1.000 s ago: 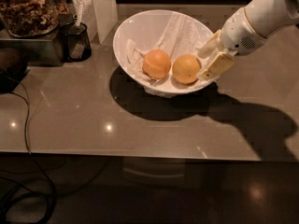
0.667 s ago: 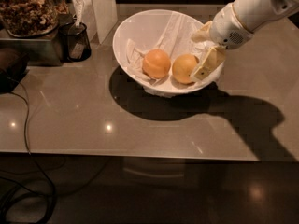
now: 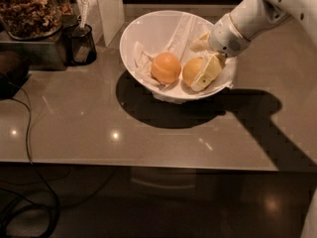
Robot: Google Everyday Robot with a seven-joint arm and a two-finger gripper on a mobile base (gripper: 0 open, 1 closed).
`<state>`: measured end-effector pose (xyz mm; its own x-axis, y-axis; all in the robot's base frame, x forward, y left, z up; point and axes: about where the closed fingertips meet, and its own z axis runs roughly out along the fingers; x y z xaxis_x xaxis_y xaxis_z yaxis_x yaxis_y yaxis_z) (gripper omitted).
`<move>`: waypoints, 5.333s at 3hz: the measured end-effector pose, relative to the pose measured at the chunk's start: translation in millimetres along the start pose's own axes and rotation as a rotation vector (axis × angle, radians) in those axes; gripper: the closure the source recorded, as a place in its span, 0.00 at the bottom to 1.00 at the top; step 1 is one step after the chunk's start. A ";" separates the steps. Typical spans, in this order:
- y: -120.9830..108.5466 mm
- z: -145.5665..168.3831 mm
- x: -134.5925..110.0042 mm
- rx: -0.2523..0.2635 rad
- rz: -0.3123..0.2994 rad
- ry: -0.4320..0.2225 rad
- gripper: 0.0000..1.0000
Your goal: Pick orange from white bowl
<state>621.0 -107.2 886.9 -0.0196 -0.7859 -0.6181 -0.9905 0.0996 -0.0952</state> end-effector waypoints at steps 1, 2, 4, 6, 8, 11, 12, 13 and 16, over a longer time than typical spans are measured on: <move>3.7 22.5 9.8 -0.071 0.034 -0.012 0.16; 4.4 30.9 12.6 -0.103 0.049 -0.009 0.16; 3.6 30.7 8.3 -0.112 0.048 -0.011 0.58; 3.6 30.7 8.3 -0.112 0.048 -0.011 1.00; 10.7 -7.8 2.3 -0.063 -0.007 -0.216 1.00; 56.7 -82.2 14.8 0.051 -0.034 -0.646 1.00; 77.1 -103.8 26.5 0.101 -0.009 -0.675 1.00; 76.6 -105.1 22.8 0.101 -0.019 -0.674 1.00; 89.6 -151.5 -27.3 0.127 -0.180 -0.724 1.00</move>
Offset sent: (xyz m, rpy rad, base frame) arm -0.0021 0.0130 -0.0704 0.0121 0.2189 0.0466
